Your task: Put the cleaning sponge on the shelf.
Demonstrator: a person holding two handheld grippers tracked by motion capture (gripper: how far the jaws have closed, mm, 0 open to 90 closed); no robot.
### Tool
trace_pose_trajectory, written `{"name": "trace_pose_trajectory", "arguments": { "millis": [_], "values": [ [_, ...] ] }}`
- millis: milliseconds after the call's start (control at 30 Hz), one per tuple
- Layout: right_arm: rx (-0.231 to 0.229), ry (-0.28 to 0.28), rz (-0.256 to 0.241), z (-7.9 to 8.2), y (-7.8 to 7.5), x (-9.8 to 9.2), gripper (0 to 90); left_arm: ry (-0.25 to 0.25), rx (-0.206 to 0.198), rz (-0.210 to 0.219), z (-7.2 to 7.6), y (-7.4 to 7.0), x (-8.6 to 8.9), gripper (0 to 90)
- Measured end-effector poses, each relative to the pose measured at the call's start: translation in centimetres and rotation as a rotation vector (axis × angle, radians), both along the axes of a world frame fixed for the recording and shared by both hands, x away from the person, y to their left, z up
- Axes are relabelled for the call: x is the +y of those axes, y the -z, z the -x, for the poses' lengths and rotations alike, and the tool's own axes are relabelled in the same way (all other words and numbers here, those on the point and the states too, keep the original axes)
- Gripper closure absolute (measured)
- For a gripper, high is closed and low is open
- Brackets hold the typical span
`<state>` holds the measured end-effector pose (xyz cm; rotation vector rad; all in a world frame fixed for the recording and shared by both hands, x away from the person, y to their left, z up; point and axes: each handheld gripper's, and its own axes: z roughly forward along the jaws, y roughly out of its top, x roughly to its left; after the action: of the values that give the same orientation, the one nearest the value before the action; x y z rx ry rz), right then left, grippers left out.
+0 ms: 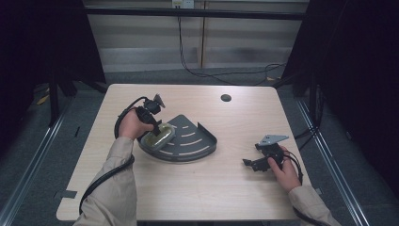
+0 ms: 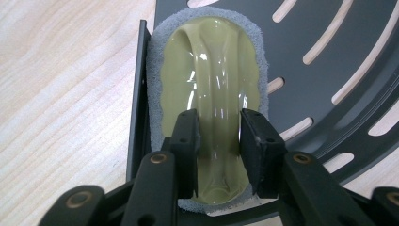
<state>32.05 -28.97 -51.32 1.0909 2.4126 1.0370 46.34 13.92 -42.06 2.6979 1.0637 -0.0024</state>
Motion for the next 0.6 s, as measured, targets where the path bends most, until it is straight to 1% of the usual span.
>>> {"name": "trace_pose_trajectory", "arguments": {
  "millis": [100, 233, 367, 500, 567, 600],
  "values": [
    [0.000, 0.000, 0.000, 0.00, 0.00, 0.00, 10.8, -0.005, 0.004, 0.003, 0.06, 0.01, -0.02, 64.5],
    [0.000, 0.000, 0.000, 0.00, 0.00, 0.00, 10.8, -0.020, -0.005, 0.018, 0.16, -0.12, -0.06, 60.5],
    [0.000, 0.000, 0.000, 0.00, 0.00, 0.00, 10.8, -0.036, -0.009, 0.022, 0.24, -0.20, -0.02, 56.0],
    [0.000, 0.000, 0.000, 0.00, 0.00, 0.00, 10.8, -0.045, -0.001, 0.027, 0.28, -0.22, 0.02, 53.3],
    [0.000, 0.000, 0.000, 0.00, 0.00, 0.00, 10.8, -0.047, -0.011, 0.034, 0.32, -0.26, 0.05, 51.3],
    [0.000, 0.000, 0.000, 0.00, 0.00, 0.00, 10.8, -0.048, -0.011, 0.030, 0.33, -0.32, 0.06, 50.5]
  ]
}}
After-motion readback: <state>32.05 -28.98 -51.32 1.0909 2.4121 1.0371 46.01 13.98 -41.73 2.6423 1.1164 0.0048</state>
